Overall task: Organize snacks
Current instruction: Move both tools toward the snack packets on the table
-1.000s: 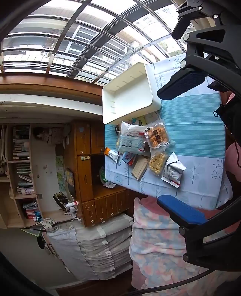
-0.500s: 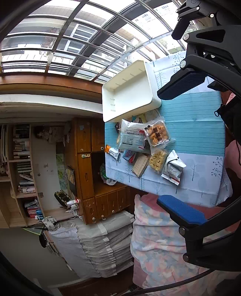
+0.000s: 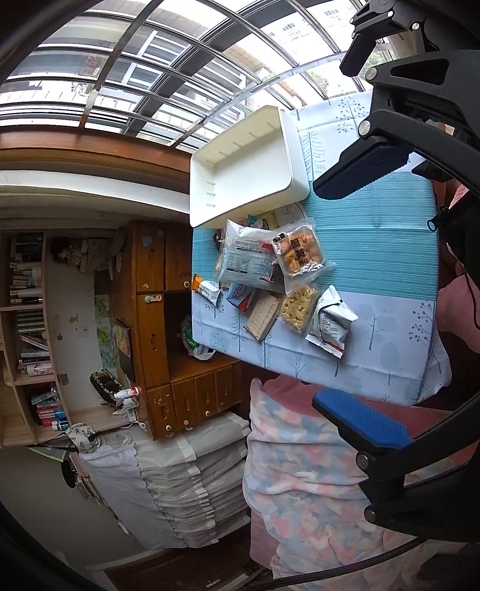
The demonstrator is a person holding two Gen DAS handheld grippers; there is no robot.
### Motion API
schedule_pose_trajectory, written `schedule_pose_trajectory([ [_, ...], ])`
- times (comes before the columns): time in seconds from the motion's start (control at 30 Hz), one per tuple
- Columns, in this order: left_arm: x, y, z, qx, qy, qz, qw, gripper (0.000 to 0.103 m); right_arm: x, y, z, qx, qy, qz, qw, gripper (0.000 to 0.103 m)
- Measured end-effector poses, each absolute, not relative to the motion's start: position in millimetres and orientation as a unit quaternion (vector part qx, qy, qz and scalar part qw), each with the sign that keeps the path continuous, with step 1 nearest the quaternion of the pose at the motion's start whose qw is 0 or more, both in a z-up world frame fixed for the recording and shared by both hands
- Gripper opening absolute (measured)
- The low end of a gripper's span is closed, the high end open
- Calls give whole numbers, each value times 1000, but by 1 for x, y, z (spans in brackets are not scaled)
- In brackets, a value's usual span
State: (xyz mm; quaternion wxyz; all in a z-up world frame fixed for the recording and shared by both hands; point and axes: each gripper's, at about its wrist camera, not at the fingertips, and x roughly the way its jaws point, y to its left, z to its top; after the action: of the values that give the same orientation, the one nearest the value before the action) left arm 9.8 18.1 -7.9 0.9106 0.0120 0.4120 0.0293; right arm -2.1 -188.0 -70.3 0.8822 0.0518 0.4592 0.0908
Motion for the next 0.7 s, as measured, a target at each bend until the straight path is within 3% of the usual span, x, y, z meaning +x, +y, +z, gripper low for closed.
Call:
schedule_pose_trajectory([
  [0.7,99,107,-39,16,476,-25,879,102,56,-127,-97,120,515,48,847,103],
])
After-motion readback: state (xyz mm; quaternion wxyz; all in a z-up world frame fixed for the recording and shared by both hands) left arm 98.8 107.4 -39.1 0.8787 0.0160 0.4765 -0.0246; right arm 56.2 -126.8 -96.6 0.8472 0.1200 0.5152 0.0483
